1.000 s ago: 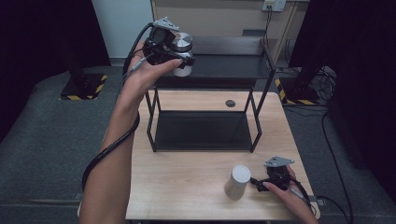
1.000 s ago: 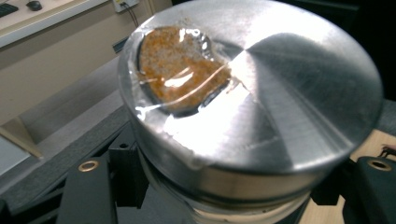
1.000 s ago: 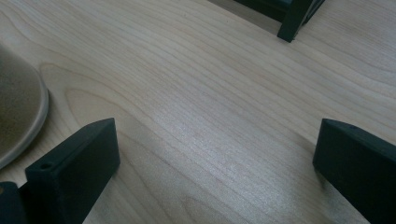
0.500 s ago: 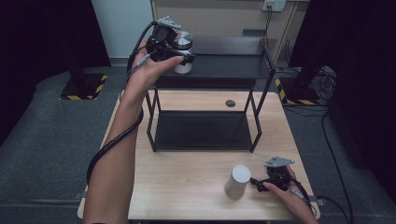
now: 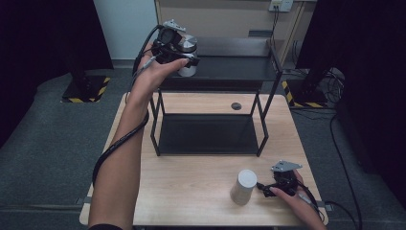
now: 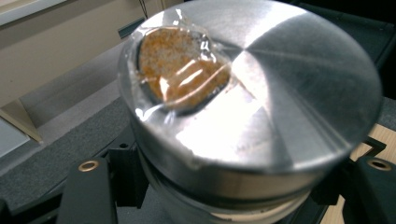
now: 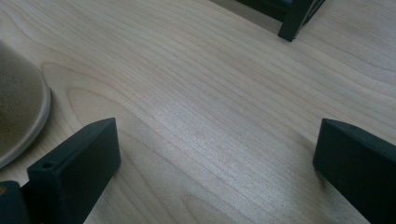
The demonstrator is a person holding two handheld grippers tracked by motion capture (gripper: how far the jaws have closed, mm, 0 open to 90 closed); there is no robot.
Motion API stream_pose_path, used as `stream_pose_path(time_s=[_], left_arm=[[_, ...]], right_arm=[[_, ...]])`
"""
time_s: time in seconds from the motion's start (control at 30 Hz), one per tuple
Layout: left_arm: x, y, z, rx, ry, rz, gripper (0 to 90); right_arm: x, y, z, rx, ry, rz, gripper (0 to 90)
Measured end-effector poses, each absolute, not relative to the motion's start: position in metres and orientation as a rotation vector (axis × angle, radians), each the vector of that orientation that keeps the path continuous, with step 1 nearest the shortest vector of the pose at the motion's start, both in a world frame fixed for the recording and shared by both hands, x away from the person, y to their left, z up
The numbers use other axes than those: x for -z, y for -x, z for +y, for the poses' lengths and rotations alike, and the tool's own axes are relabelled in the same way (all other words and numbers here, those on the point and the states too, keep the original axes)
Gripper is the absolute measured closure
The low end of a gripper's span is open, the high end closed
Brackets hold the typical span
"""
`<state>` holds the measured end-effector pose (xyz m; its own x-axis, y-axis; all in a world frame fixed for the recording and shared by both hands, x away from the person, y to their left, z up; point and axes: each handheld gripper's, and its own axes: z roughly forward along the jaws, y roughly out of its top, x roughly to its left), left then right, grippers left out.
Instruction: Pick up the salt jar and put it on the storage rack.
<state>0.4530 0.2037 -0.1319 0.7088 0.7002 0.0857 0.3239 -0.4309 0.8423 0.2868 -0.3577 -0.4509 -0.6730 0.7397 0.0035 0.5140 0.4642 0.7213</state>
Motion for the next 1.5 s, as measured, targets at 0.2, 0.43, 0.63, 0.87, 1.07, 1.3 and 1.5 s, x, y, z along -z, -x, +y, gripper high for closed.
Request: stream_pose_path(time_s=[0.2,0.43,0.63,0.87,1.07,1.3,1.5], left_arm=[[0.130,-0.458,0.207,-0.510,-2.042,0.796,29.7],[0.133,-0.462,0.212,-0.474,-2.013,0.820,29.7],[0.134,-0.462,0.212,-0.472,-2.013,0.817,29.7],[0.134,-0.461,0.211,-0.480,-2.011,0.826,29.6],[0.133,-0.460,0.210,-0.487,-2.015,0.827,29.3],[0.128,-0.447,0.201,-0.539,-2.027,0.829,12.9],[0.124,-0.439,0.199,-0.575,-2.044,0.830,5.2]], right_arm=[[0.451,-0.287,-0.358,-1.028,-1.066,2.407,1.7],[0.451,-0.287,-0.358,-1.028,-1.066,2.407,1.7],[0.451,-0.287,-0.358,-1.028,-1.067,2.407,1.7],[0.451,-0.287,-0.358,-1.029,-1.066,2.407,1.7],[0.451,-0.287,-0.358,-1.028,-1.067,2.407,1.7],[0.451,-0.287,-0.358,-1.028,-1.066,2.407,1.7],[0.451,-0.287,-0.358,-1.028,-1.066,2.407,1.7]])
